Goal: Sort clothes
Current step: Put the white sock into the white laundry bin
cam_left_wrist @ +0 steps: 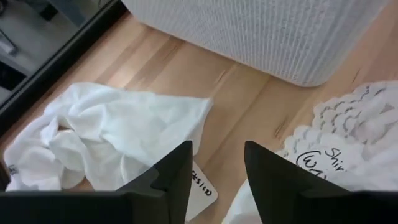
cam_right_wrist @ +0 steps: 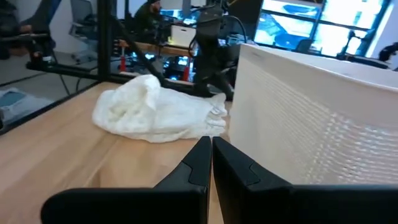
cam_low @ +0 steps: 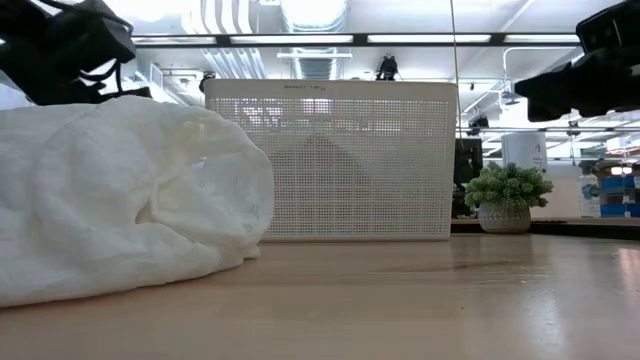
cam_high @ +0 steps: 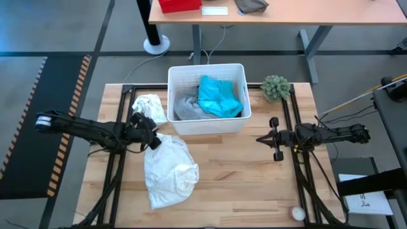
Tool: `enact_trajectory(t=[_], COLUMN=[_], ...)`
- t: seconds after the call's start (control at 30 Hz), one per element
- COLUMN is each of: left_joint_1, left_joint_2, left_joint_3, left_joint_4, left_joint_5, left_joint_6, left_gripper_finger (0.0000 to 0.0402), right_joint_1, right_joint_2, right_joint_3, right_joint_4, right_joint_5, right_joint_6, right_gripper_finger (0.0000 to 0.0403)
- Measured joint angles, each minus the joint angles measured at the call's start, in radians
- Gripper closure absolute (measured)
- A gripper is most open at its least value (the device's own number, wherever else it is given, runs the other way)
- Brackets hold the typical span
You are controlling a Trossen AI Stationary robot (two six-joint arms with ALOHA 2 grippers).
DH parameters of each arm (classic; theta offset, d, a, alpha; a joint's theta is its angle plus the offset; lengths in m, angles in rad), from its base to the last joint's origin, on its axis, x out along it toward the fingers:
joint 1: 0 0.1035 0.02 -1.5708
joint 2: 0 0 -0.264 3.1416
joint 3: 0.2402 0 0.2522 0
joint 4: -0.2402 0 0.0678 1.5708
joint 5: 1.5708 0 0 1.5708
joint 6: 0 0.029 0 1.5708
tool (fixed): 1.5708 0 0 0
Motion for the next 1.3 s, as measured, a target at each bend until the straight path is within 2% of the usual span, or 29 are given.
enact_trajectory(t=[0.17,0.43,0.8,1.17,1.3], left_joint_1=[0.032,0.038,0.038,0.038,0.038], left_joint_2=[0.037,0.061,0.056,0.056,0.056], left_joint_3=[0.000,0.000,0.000,0.000,0.000], left_joint_4=[0.005,0.063,0.081,0.086,0.086], left_joint_5=[0.019,0.021,0.021,0.021,0.021], left_joint_6=[0.004,0.024,0.043,0.045,0.045], left_gripper_finger=[0.0285,0.0287,0.0288,0.0288,0.0288], right_joint_1=[0.000,-0.002,-0.002,-0.002,-0.002], right_joint_2=[-0.001,0.000,0.000,0.001,0.001], right_joint_3=[0.000,0.030,0.153,0.164,0.164], right_joint_4=[0.032,0.054,0.064,0.016,-0.022], right_joint_5=[0.011,0.014,0.013,0.014,0.045], right_joint_6=[0.037,0.101,0.032,0.042,0.052], right_gripper_finger=[0.0403,0.0403,0.0403,0.0403,0.0403])
